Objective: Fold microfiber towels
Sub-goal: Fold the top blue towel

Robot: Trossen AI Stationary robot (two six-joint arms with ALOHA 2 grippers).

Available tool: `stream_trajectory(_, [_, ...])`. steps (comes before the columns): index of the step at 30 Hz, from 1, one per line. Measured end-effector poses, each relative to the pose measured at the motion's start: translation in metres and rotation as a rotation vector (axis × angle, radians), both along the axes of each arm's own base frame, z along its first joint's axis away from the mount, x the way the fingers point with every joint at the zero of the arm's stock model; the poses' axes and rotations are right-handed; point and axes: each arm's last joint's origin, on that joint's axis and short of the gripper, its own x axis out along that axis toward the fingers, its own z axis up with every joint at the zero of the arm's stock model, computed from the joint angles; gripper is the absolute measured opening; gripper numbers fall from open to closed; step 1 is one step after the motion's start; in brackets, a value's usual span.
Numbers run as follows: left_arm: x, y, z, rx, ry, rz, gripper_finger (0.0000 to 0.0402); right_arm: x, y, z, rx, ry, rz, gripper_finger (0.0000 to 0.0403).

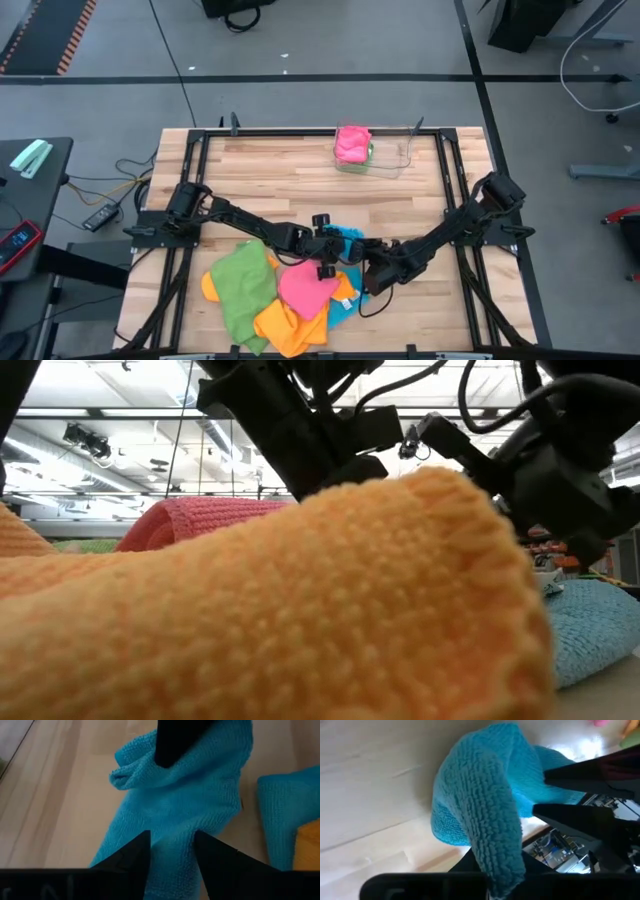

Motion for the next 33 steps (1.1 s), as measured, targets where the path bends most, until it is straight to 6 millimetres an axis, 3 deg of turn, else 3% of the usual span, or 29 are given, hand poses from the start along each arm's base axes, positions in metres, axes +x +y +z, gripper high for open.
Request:
stream_trajectory(9, [-0.008, -0.011, 0.018, -0.003, -0.020, -0.034, 0.0162, 0.004, -0.006, -0.001, 0.055, 0.010, -0.012, 0.0016])
stream_trajectory(15, [-0.014, -0.002, 0.000, -0.016, 0.104, 0.053, 0.0162, 0.006, -0.006, 0.000, 0.072, -0.002, -0.020, 0.0017])
stream_trajectory(21, [-0.007, 0.002, -0.026, -0.014, 0.127, 0.092, 0.0162, 0.010, -0.004, 0.001, 0.100, -0.038, -0.004, 0.0017])
stream_trajectory(27, [-0.005, 0.002, -0.029, -0.005, 0.117, 0.097, 0.0162, 0.013, -0.004, 0.002, 0.169, -0.069, -0.027, 0.0022])
stream_trajectory(33, [-0.005, 0.002, -0.030, -0.005, 0.119, 0.096, 0.0162, 0.015, -0.009, 0.001, 0.251, -0.127, -0.124, 0.0073])
